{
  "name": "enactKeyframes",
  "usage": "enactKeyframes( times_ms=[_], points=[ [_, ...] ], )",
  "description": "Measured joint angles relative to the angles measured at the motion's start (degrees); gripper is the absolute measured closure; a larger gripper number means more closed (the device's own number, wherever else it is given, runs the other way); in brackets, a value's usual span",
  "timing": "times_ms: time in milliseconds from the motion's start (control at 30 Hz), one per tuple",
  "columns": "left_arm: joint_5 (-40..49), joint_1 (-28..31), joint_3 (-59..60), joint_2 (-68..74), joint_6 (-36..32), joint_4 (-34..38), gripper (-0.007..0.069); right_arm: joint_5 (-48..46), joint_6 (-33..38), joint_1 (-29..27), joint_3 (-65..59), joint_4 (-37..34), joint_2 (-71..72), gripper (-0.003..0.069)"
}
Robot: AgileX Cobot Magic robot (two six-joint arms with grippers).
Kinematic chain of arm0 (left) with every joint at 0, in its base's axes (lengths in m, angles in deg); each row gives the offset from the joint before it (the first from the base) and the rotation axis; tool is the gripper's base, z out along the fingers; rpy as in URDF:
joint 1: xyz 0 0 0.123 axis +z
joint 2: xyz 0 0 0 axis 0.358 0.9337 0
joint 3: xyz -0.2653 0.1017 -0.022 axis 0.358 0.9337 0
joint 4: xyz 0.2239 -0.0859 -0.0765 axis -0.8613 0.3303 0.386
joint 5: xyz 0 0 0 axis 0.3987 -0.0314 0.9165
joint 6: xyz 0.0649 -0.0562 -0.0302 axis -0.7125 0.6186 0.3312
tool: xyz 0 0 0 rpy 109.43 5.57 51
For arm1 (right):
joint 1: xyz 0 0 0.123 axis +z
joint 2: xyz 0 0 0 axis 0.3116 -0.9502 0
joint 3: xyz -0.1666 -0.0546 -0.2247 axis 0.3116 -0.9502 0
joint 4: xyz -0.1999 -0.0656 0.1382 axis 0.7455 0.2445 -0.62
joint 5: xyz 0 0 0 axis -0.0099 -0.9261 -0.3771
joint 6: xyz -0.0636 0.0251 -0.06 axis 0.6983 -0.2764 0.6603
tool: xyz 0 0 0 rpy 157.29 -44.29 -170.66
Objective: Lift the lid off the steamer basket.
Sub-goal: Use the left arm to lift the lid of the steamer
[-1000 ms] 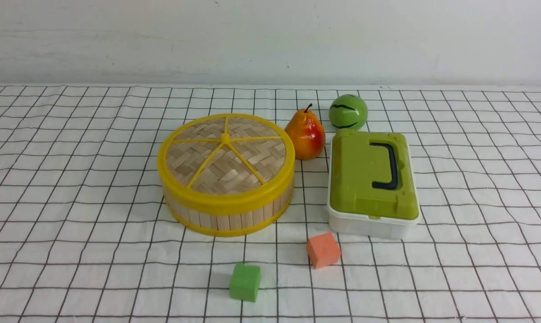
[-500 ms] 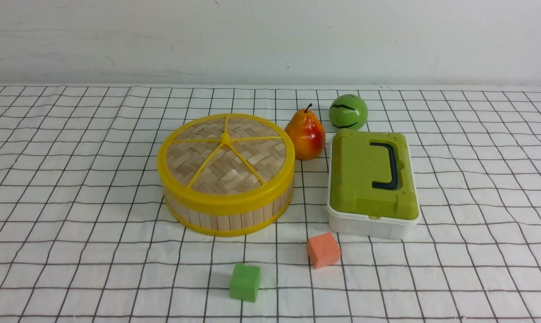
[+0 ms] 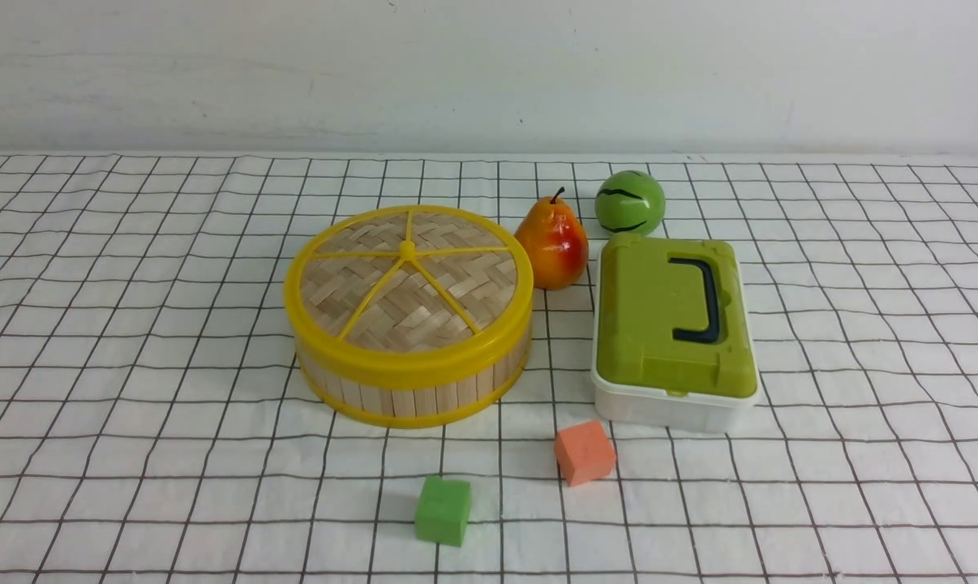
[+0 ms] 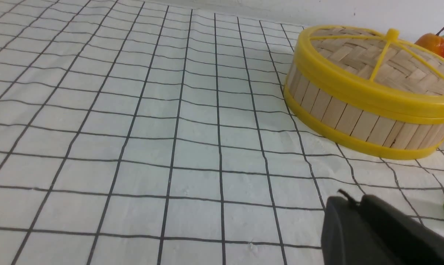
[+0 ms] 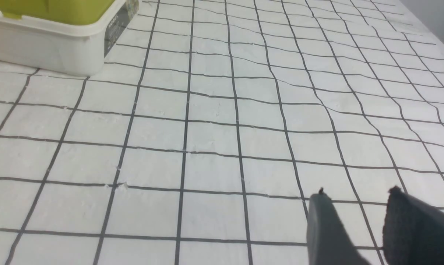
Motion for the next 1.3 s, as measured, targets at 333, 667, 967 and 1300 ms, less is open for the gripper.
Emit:
enactKeyframes(
  times_ms=[333,667,967,1300],
  points=[
    [-9.47,0.00,0.00,0.00,0.00,-0.59,0.0567,0.00,0.00,0.00,0.00,0.00,0.00,0.0419],
    [-34.48,0.00,0.00,0.00,-2.07,-7.88,0.0552,0.00,0.00,0.00,0.00,0.00,0.00,0.0419],
    [-66.63,0.00,-0.28,0.00,15.03,-7.18,0.0551,0.00,0.00,0.00,0.00,0.00,0.00,0.0419],
    [-24.97,0.00,-25.29,9.93,19.09,-3.52,0.0548,0.00,0.00,0.00,0.00,0.00,0.00,0.0419]
  ],
)
